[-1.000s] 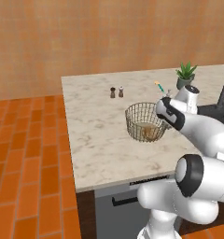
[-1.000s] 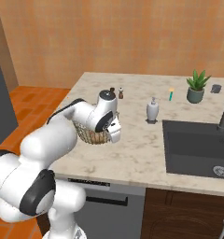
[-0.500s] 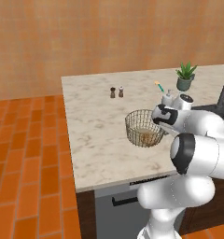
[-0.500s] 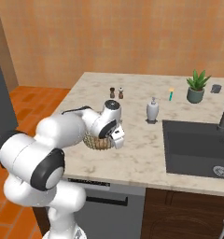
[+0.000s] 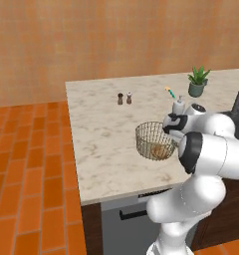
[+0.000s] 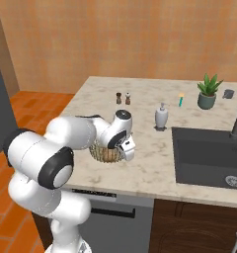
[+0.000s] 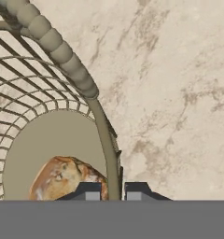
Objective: Open the cabinet, pick up the bread from the cabinet and place it in the basket. Then move the basket to the dining counter.
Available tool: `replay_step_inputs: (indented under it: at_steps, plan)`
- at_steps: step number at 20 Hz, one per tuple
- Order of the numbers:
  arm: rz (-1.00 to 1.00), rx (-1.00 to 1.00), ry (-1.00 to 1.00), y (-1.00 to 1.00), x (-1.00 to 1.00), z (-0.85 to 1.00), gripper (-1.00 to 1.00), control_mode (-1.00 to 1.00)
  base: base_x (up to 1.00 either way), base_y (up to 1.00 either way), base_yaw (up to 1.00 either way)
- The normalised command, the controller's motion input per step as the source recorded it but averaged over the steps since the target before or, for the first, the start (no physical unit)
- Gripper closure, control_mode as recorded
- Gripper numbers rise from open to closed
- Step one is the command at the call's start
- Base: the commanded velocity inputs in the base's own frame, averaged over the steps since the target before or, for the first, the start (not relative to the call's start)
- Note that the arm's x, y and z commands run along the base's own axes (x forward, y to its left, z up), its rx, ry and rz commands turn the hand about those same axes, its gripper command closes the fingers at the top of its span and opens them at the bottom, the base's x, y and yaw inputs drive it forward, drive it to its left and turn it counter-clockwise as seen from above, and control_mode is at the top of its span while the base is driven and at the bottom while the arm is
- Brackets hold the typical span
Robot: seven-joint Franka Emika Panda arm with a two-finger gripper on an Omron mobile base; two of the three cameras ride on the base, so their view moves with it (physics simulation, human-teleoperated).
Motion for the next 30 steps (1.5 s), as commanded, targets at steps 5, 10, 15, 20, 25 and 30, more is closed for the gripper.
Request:
replay_step_inputs:
  at_steps: [5, 10, 15, 20, 25, 30]
  plan:
    - [0.00, 0.00, -0.02, 0.00, -0.02, -0.08, -1.00, -1.00, 0.00, 0.00, 0.00]
    - [0.00, 0.07, -0.13, 0.06, -0.24, 0.43, -1.00, -1.00, 0.00, 0.00, 0.00]
    - [0.07, 0.07, -0.29, 0.12, -0.75, 0.66, -1.00, -1.00, 0.00, 0.00, 0.00]
    - [0.10, 0.11, -0.36, 0.23, -0.78, 0.72, -1.00, -1.00, 0.00, 0.00, 0.00]
    - [0.05, 0.19, -0.15, 0.23, -0.92, 0.67, -1.00, -1.00, 0.00, 0.00, 0.00]
    - [0.09, 0.20, -0.03, 0.21, -0.90, 0.48, -1.00, -1.00, 0.00, 0.00, 0.00]
